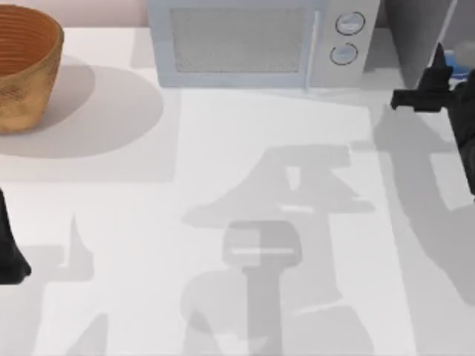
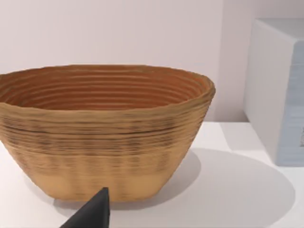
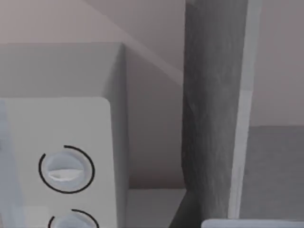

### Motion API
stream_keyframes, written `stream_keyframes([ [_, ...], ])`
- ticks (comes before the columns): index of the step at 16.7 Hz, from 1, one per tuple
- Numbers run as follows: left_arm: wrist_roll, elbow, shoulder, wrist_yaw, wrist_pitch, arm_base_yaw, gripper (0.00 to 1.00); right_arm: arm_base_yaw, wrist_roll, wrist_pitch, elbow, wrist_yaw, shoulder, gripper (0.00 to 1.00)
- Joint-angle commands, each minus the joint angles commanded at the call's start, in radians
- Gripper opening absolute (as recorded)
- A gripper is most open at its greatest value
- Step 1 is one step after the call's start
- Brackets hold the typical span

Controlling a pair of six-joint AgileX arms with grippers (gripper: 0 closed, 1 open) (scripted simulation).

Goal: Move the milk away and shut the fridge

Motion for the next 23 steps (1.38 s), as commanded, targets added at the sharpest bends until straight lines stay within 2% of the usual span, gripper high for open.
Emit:
stream_keyframes([
  [3, 0.000, 0.000, 0.000, 0.000, 0.000, 0.000, 1.00, -0.158, -0.001, -0.038, -0.132, -0.182, -0.175, 0.00],
  [5, 0.000, 0.000, 0.000, 0.000, 0.000, 0.000, 1.00, -0.225, -0.002, -0.054, -0.191, -0.251, -0.244, 0.00],
  [13, 0.000, 0.000, 0.000, 0.000, 0.000, 0.000, 1.00, -0.253, -0.001, -0.059, -0.199, -0.278, -0.253, 0.00],
  [17, 0.000, 0.000, 0.000, 0.000, 0.000, 0.000, 1.00, -0.295, -0.002, -0.066, -0.049, -0.320, -0.101, 0.00],
  [23, 0.000, 0.000, 0.000, 0.000, 0.000, 0.000, 1.00, -0.389, -0.007, -0.104, 0.356, -0.429, 0.270, 0.00],
])
